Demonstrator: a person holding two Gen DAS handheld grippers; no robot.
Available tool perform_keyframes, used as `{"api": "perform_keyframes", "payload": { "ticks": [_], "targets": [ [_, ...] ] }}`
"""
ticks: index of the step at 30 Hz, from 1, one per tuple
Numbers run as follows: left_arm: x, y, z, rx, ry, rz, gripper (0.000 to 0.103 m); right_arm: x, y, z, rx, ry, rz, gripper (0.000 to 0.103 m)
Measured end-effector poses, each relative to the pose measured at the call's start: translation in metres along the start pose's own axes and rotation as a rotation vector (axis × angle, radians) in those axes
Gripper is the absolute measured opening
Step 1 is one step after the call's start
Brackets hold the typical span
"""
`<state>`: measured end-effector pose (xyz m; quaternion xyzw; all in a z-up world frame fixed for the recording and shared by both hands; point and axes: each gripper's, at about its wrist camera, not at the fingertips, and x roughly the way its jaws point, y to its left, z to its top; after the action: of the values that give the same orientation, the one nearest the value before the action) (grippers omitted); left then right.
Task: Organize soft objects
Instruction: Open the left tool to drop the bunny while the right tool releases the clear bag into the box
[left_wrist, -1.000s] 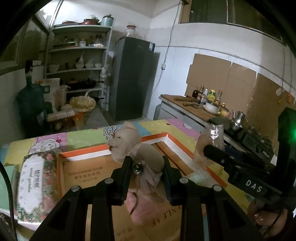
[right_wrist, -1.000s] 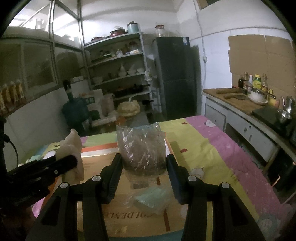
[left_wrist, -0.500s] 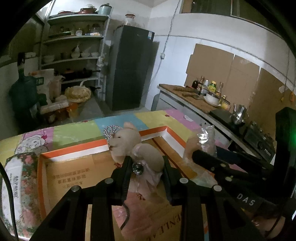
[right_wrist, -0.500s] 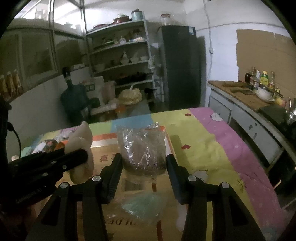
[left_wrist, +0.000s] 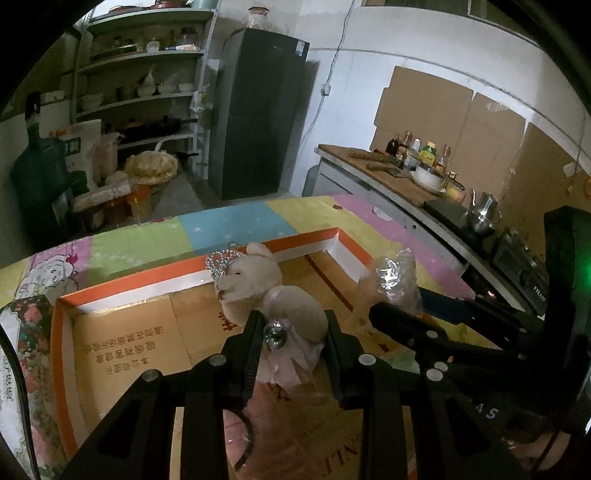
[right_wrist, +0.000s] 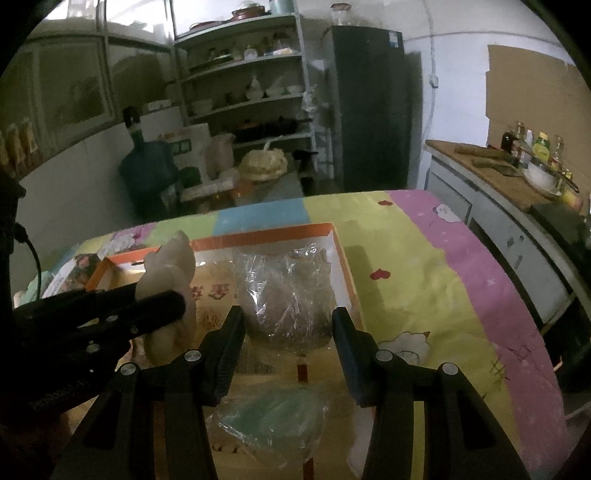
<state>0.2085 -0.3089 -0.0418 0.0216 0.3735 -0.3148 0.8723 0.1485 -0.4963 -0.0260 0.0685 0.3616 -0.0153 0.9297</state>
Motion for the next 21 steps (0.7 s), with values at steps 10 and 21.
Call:
{"api": "perform_keyframes", "payload": {
  "ticks": [10, 21],
  "targets": [
    [0.006, 0.014, 0.003, -0.075, 0.014, 0.006, 0.039, 0.014, -0.006, -0.003, 0.015, 0.046, 0.033, 0.053],
    [-0.007, 0.011, 0.002, -0.059, -0.021, 0.035, 0.045, 0.002, -0.003, -0.003, 0.019, 0.009, 0.043, 0.059]
  ]
}}
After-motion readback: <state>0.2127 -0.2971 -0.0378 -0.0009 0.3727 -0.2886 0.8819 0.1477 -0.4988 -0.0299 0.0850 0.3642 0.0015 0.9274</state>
